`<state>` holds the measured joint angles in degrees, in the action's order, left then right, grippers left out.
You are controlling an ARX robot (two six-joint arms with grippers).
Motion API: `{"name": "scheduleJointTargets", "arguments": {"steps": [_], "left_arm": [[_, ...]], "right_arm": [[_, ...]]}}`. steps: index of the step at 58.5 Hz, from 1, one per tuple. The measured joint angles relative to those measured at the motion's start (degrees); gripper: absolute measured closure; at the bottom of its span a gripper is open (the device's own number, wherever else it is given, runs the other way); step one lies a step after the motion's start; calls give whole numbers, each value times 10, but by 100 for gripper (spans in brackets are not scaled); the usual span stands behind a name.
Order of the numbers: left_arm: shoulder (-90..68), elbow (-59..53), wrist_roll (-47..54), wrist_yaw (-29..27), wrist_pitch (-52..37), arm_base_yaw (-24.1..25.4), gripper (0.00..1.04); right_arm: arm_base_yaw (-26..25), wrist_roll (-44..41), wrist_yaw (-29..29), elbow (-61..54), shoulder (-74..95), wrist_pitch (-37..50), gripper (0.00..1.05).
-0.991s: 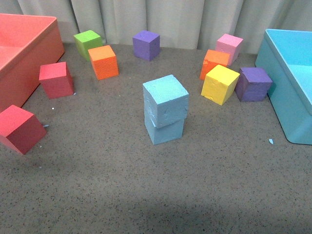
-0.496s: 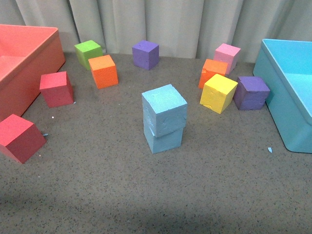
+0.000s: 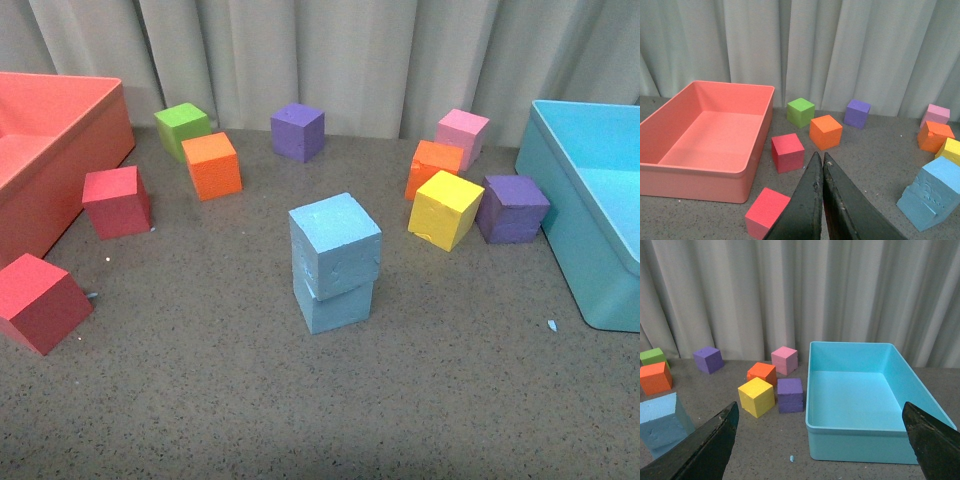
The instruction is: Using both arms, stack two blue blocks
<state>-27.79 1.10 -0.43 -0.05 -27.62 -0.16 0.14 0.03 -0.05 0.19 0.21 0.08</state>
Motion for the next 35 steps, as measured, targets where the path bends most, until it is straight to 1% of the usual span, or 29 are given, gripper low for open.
{"name": "scheduleJointTargets", "arguments": {"steps": [18,35], "left_arm": [[83,0,0,0,80,0,101],[140,0,0,0,136,0,101]], "right_arm": [[0,0,0,0,0,0,9],[0,0,0,0,0,0,9]]}}
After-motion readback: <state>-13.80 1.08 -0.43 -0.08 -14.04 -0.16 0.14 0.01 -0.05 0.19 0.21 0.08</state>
